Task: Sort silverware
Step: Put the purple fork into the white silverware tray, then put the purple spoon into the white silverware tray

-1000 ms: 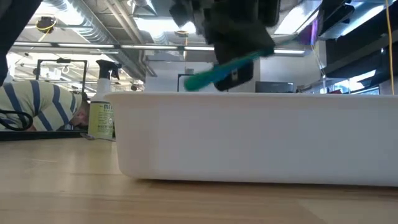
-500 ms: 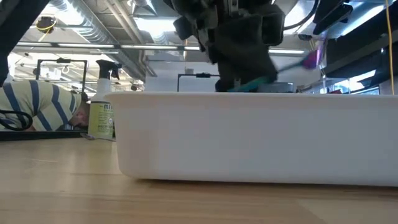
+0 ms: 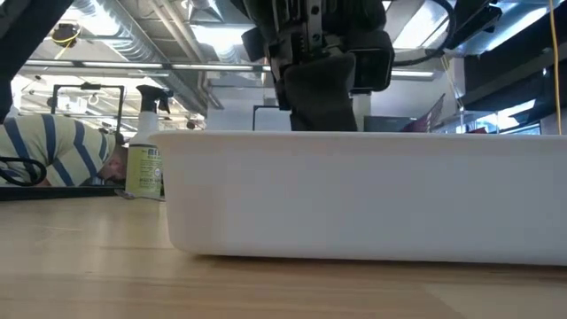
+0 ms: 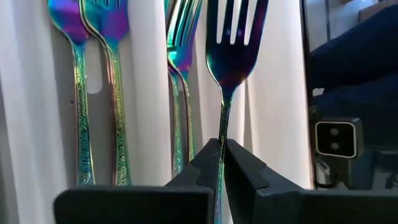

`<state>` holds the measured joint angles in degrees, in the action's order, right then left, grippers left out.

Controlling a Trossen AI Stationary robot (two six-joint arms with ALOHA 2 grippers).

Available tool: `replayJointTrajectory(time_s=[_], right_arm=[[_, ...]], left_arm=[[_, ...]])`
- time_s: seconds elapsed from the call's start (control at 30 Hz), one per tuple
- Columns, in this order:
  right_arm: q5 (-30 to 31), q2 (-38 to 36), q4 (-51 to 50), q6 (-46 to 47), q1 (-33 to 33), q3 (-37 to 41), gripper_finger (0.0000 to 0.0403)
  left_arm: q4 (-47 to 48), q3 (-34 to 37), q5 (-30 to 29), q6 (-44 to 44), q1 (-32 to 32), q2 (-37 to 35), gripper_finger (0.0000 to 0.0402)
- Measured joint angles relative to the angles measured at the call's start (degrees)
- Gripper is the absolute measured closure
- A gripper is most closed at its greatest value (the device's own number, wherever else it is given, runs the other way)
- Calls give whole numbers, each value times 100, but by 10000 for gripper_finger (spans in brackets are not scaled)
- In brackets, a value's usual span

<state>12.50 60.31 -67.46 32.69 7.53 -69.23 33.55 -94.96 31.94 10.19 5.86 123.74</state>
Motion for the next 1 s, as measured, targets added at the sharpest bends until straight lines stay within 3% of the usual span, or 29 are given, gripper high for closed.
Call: replayJointTrajectory(time_s=[0.23, 0.6, 0.8, 0.9, 1.0], right_arm=[[4, 0, 7, 2, 0, 0, 217], [58, 0, 7, 2, -4, 0, 217], [44, 0, 1, 21, -4, 0, 217], [-103, 0, 11, 116, -4, 0, 217], [-175, -2, 2, 133, -4, -2, 217]], left_arm=[[1, -2, 6, -38, 10, 0, 399], [4, -2, 93, -49, 9, 0, 303], [104, -312, 264, 615, -258, -240, 294], [96, -537, -181, 638, -401, -639, 293], [189, -610, -1358, 523, -551, -1060, 293]])
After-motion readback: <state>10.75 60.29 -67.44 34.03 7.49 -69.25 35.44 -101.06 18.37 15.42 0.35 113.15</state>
